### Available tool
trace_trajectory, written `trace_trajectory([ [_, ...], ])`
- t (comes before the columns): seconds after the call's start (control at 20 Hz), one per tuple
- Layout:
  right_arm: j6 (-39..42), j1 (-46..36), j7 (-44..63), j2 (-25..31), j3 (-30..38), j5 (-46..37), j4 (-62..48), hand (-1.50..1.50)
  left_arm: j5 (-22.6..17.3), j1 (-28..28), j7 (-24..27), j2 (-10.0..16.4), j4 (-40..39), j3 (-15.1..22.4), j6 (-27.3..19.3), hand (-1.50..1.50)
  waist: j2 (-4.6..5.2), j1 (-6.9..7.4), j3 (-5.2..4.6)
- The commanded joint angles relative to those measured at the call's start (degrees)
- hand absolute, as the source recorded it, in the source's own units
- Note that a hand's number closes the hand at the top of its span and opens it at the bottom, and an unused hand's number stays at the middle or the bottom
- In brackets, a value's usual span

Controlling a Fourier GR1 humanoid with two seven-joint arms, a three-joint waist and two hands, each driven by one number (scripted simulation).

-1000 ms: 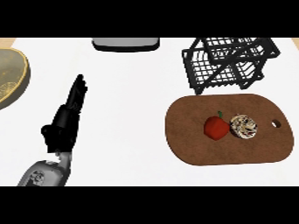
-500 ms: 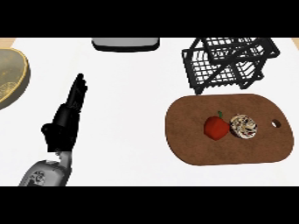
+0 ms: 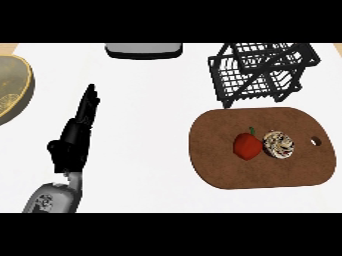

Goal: Pick the cupcake from the cutting board and place it in the tiered basket

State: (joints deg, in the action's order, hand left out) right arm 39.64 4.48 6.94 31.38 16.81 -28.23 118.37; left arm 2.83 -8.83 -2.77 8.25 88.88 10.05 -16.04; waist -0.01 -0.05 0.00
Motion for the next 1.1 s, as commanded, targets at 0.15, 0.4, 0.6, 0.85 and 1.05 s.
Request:
trace_trajectory([
  [0.15,-3.2,-2.1,-4.6,-2.6,-1.6,-6.7,-9.1,-1.5,3.5,3.5,0.7,-2.1,3.1,1.4,-0.2,0.0,0.01,0.19,0.01],
  [0.4,2.6,-1.5,-1.7,-3.9,0.0,-4.2,-5.1,-1.5,0.4,-4.4,-2.3,-1.3,-2.3,-4.8,3.4,0.0,0.0,-0.18,-0.01],
  [0.6,-1.1,0.8,-9.4,-4.7,0.5,-7.0,-7.4,-1.5,3.7,-2.8,-1.3,-3.5,-1.9,-2.7,2.0,0.0,-0.02,-0.2,0.0],
  [0.85,-3.7,-3.4,-11.1,-6.2,-2.4,-10.6,-14.5,-1.5,3.9,1.9,-0.6,-3.3,2.1,-2.9,3.0,0.0,0.0,0.19,0.01],
  [1.05,-4.0,-4.4,-14.5,-5.5,-1.8,-11.4,-18.0,-1.5,3.7,0.3,1.7,-4.2,-1.9,-4.0,4.4,0.0,0.03,0.02,0.0],
])
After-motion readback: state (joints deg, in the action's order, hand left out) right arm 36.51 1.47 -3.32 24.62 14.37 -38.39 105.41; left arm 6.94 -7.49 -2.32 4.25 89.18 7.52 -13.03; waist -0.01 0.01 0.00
